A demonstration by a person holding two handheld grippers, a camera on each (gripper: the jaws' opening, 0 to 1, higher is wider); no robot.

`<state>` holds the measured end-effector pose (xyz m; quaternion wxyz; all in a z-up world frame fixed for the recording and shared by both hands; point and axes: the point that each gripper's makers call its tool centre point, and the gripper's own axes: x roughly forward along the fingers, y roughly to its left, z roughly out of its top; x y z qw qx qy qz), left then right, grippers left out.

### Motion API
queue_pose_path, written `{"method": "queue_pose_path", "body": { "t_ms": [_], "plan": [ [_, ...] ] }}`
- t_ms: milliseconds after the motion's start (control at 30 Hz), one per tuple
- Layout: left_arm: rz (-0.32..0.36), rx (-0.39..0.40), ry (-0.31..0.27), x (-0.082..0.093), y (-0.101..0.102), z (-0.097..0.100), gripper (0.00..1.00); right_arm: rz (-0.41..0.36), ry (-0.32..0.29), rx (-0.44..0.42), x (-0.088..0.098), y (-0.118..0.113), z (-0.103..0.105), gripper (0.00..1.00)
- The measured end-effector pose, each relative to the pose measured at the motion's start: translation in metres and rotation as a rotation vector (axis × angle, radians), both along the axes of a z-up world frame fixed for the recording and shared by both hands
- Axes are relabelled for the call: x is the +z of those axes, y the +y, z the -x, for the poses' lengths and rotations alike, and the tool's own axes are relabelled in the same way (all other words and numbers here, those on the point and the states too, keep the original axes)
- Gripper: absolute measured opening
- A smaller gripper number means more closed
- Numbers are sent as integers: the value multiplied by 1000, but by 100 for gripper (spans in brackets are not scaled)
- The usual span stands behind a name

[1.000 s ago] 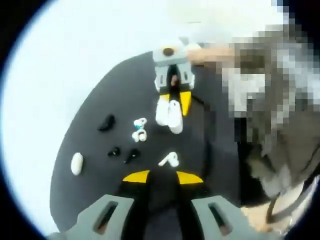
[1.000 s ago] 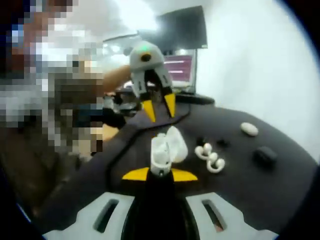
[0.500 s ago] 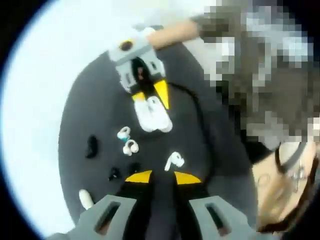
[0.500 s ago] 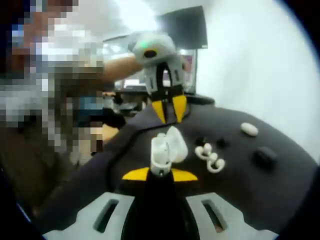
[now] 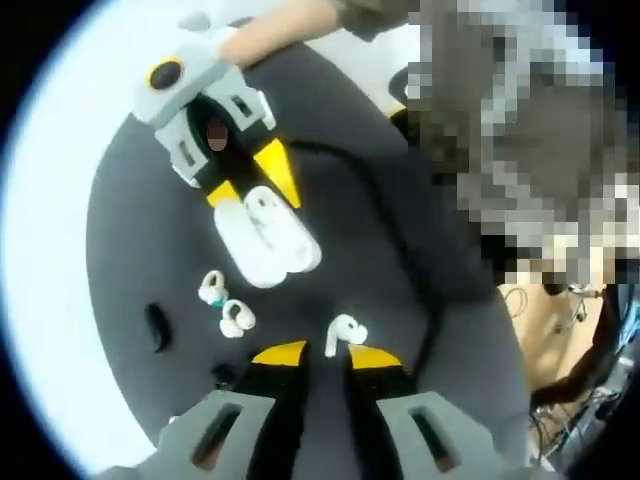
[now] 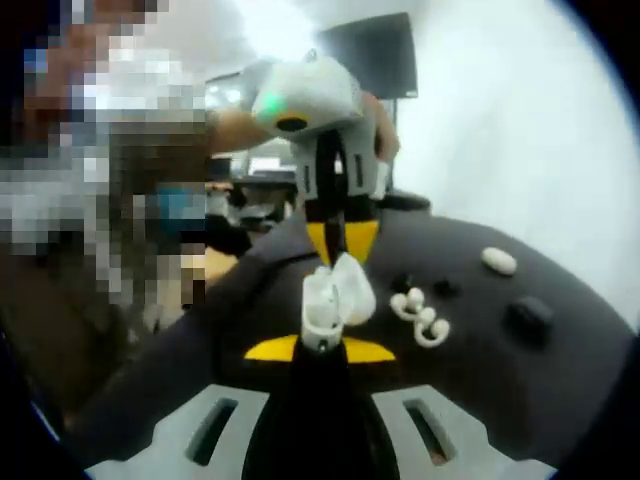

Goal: Pick up three earphones and place each one into its charging case using tactile feedback, ensure that each earphone is properly inserted and securely positioned inside the case.

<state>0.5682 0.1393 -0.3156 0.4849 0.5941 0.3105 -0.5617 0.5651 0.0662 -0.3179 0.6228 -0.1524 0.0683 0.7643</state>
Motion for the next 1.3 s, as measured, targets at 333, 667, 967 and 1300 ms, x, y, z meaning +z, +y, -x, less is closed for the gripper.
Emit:
{"method": "queue_pose_path", "body": {
  "t_ms": [333, 667, 967, 1300],
  "plan": [
    [-52, -6, 29, -7, 4, 2, 8, 0, -5, 1, 0, 0, 1, 17],
    [-41, 81, 44, -14, 7, 1, 2, -1, -10, 2, 0, 0, 1, 17],
    [-11, 262, 63, -8, 15, 8, 2, -2, -16, 3, 0, 0, 1, 17],
    [61, 650, 60, -4, 38, 7, 2, -5, -19, 2, 0, 0, 0, 17]
  ]
}}
